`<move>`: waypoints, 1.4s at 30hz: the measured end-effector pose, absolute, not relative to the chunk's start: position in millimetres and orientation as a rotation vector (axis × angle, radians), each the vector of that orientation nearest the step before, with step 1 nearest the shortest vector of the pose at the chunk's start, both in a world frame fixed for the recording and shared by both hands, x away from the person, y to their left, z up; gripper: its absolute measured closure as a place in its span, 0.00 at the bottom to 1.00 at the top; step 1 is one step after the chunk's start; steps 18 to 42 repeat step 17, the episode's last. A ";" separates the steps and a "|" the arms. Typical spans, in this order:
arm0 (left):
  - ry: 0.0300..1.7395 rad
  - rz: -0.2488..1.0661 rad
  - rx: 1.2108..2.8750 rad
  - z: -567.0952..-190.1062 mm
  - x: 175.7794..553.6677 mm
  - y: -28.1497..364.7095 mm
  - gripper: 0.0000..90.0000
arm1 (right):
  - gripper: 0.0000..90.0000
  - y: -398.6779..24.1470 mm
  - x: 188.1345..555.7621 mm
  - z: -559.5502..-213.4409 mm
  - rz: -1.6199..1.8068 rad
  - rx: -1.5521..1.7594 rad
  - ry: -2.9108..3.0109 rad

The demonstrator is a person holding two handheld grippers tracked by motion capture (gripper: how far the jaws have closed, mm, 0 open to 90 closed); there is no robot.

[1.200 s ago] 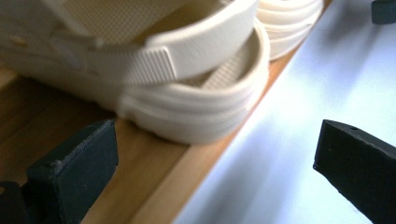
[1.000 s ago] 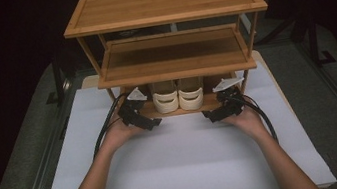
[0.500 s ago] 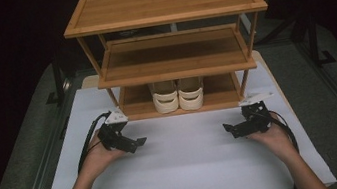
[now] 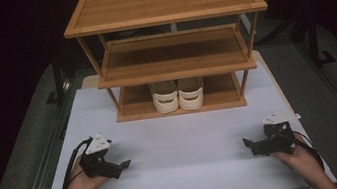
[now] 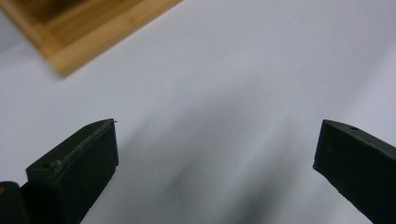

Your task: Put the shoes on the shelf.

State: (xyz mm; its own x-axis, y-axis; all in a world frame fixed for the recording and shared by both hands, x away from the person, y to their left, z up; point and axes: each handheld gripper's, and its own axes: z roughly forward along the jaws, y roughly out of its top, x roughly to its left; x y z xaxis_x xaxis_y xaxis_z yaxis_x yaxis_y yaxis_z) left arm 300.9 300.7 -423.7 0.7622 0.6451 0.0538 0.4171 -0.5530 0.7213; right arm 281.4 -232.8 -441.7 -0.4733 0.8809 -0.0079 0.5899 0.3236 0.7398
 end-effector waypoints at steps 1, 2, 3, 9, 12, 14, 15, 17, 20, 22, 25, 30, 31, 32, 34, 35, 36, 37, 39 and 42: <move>0.800 0.411 2.226 -425.5 297.6 305.2 0.00 | 0.02 -235.1 278.3 -443.3 0.950 1.308 2.182; 0.804 0.415 2.226 -426.5 296.0 307.9 0.00 | 0.02 -237.9 274.6 -445.3 0.941 1.317 2.182; 0.811 0.422 2.223 -428.4 293.9 311.0 0.00 | 0.02 -239.3 272.7 -446.6 0.934 1.322 2.181; 0.831 0.436 2.257 -441.2 289.5 322.4 0.00 | 0.02 -243.8 265.3 -456.9 0.878 1.334 2.214; 0.818 0.425 2.272 -445.4 291.3 322.7 0.00 | 0.02 -245.9 266.8 -457.8 0.896 1.354 2.220; 0.823 0.408 2.278 -448.9 291.6 322.9 0.00 | 0.02 -246.7 267.7 -458.1 0.903 1.369 2.225; 0.829 0.402 2.269 -449.5 291.7 323.9 0.00 | 0.02 -247.5 268.2 -458.2 0.908 1.372 2.228; 0.842 0.384 2.263 -450.2 292.5 324.6 0.00 | 0.02 -247.6 268.1 -458.4 0.909 1.372 2.228; 0.842 0.384 2.263 -450.2 292.5 324.6 0.00 | 0.02 -247.6 268.1 -458.4 0.909 1.372 2.228; 0.842 0.384 2.263 -450.2 292.5 324.6 0.00 | 0.02 -247.6 268.1 -458.4 0.909 1.372 2.228; 0.842 0.384 2.263 -450.2 292.5 324.6 0.00 | 0.02 -247.6 268.1 -458.4 0.909 1.372 2.228; 0.842 0.384 2.263 -450.2 292.5 324.6 0.00 | 0.02 -247.6 268.1 -458.4 0.909 1.372 2.228; 0.842 0.384 2.263 -450.2 292.5 324.6 0.00 | 0.02 -247.6 268.1 -458.4 0.909 1.372 2.228; 0.842 0.384 2.263 -450.2 292.5 324.6 0.00 | 0.02 -247.6 268.1 -458.4 0.909 1.372 2.228; 0.842 0.384 2.263 -450.2 292.5 324.6 0.00 | 0.02 -247.6 268.1 -458.4 0.909 1.372 2.228; 0.842 0.384 2.263 -450.2 292.5 324.6 0.00 | 0.02 -247.6 268.1 -458.4 0.909 1.372 2.228; 0.842 0.384 2.263 -450.2 292.5 324.6 0.00 | 0.02 -247.6 268.1 -458.4 0.909 1.372 2.228; 0.842 0.384 2.263 -450.2 292.5 324.6 0.00 | 0.02 -247.6 268.1 -458.4 0.909 1.372 2.228; 0.842 0.384 2.263 -450.2 292.5 324.6 0.00 | 0.02 -247.6 268.1 -458.4 0.909 1.372 2.228; 0.842 0.384 2.263 -450.2 292.5 324.6 0.00 | 0.02 -247.6 268.1 -458.4 0.909 1.372 2.228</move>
